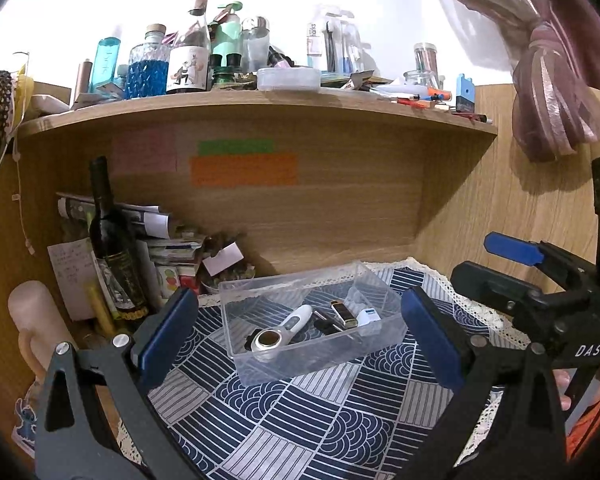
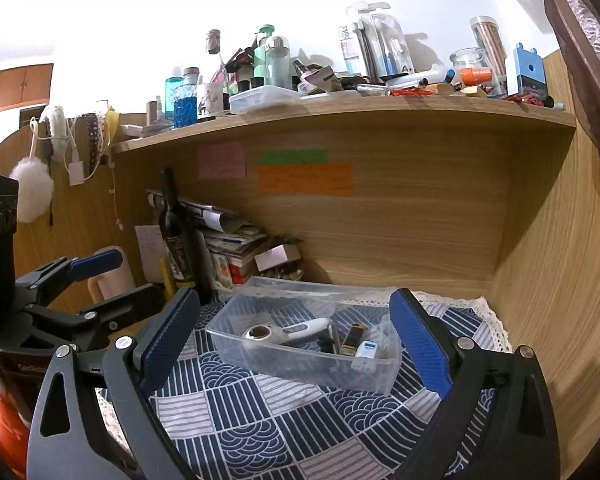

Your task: Organize rigid objects

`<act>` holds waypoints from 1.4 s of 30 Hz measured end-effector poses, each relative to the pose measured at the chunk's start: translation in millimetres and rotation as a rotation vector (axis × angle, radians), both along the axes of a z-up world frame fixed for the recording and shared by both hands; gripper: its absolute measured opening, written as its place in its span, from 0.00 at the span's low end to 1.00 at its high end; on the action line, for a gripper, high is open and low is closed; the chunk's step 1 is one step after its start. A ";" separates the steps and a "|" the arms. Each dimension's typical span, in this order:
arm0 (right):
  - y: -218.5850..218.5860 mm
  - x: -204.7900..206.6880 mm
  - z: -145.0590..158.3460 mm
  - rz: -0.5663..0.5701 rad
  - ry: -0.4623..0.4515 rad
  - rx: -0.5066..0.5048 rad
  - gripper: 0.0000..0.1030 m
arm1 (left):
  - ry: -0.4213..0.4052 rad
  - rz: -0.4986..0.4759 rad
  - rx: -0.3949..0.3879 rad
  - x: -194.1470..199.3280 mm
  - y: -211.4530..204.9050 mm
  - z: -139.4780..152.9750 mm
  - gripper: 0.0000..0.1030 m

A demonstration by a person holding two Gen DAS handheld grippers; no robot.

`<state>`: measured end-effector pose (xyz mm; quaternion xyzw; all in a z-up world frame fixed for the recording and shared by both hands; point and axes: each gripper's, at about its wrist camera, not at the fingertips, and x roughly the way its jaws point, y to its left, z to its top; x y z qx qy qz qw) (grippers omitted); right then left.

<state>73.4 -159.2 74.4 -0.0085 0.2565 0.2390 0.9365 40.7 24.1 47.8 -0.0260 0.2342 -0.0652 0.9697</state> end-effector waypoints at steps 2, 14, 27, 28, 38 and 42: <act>-0.6 -0.6 0.6 0.001 0.000 0.001 0.93 | 0.005 -0.002 -0.003 0.2 0.8 -0.2 1.00; 0.9 -0.4 1.4 0.005 0.006 0.004 0.93 | 0.004 0.009 -0.006 0.9 0.0 0.8 1.00; 5.3 0.9 -1.9 0.005 0.023 0.009 0.93 | 0.015 0.003 -0.010 2.6 2.0 -0.3 1.00; 5.4 0.7 -1.9 0.003 0.022 0.008 0.93 | 0.017 0.001 -0.013 3.0 2.4 -0.5 1.00; 4.8 1.0 -2.1 -0.002 0.023 0.008 0.93 | 0.027 -0.016 -0.025 4.6 5.5 -2.9 1.00; 4.2 1.3 -2.5 -0.003 0.023 0.009 0.94 | 0.027 -0.019 -0.027 5.0 6.1 -2.9 1.00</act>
